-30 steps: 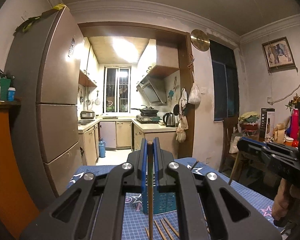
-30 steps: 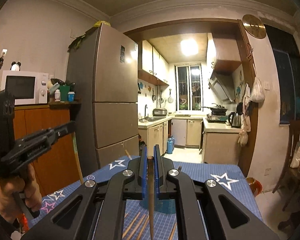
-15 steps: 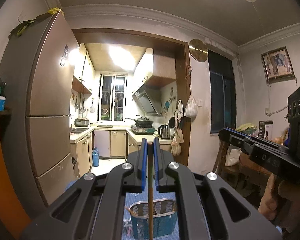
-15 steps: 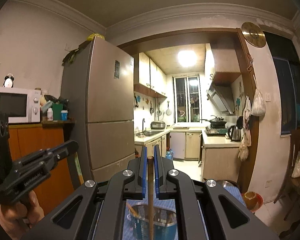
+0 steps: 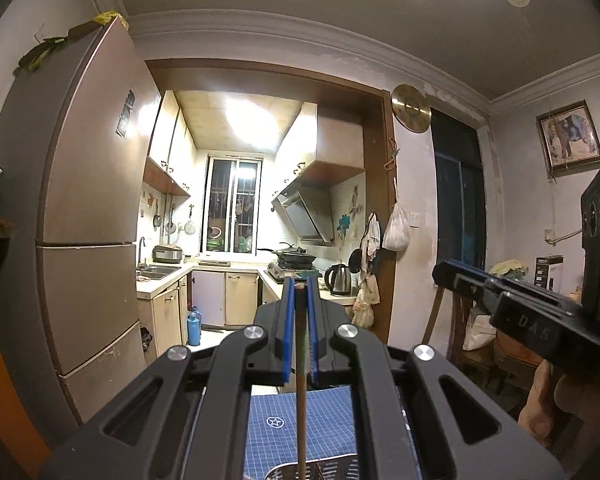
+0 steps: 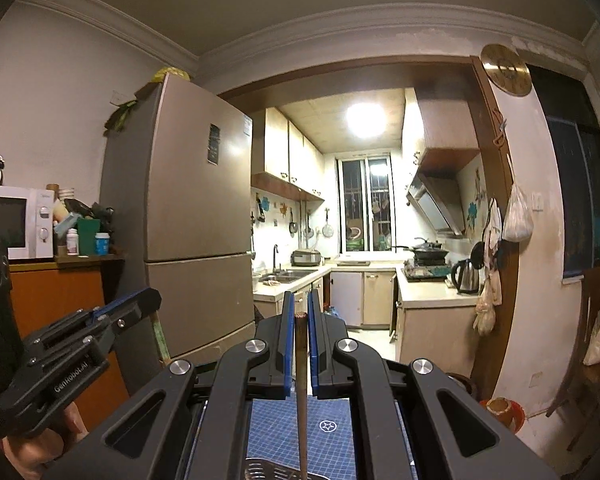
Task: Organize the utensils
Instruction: 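Lift both chopsticks and carry them above the green holder, then drop the chopsticks into the holder by opening both tools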
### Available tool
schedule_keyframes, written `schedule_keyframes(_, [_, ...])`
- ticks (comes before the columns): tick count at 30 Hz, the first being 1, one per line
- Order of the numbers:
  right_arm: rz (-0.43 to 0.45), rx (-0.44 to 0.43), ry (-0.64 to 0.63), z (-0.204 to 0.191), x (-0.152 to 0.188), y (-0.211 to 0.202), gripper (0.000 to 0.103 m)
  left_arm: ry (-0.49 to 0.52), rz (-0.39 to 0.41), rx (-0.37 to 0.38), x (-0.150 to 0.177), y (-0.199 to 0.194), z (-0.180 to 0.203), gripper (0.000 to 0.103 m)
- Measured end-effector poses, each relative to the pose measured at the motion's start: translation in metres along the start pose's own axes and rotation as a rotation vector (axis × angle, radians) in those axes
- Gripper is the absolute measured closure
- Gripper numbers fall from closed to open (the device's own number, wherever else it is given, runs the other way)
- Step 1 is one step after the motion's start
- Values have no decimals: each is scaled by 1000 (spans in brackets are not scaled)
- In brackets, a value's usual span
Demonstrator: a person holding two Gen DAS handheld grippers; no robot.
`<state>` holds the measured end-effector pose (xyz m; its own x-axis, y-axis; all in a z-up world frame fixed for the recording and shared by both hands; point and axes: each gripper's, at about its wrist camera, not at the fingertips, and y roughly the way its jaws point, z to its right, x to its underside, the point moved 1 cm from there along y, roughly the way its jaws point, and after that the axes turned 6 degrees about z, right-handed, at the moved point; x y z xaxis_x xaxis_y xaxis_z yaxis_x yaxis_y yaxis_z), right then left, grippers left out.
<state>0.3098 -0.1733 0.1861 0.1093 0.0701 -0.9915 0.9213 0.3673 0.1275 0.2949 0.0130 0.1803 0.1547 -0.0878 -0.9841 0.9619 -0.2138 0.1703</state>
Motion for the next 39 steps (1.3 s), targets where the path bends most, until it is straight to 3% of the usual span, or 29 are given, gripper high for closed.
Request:
schedule_keyframes(21, [-125, 7, 37, 12, 88, 42, 96, 0, -78, -18, 62, 38, -16, 98])
schedule_keyframes(36, [-128, 4, 25, 12, 94, 39, 95, -3, -81, -36, 69, 46, -19, 98])
schedule_keyframes(38, [-128, 0, 25, 11, 95, 39, 95, -7, -83, -40, 70, 46, -19, 94])
schedule_keyframes(39, [-129, -4, 22, 11, 95, 39, 89, -8, -81, -48, 70, 46, -19, 79])
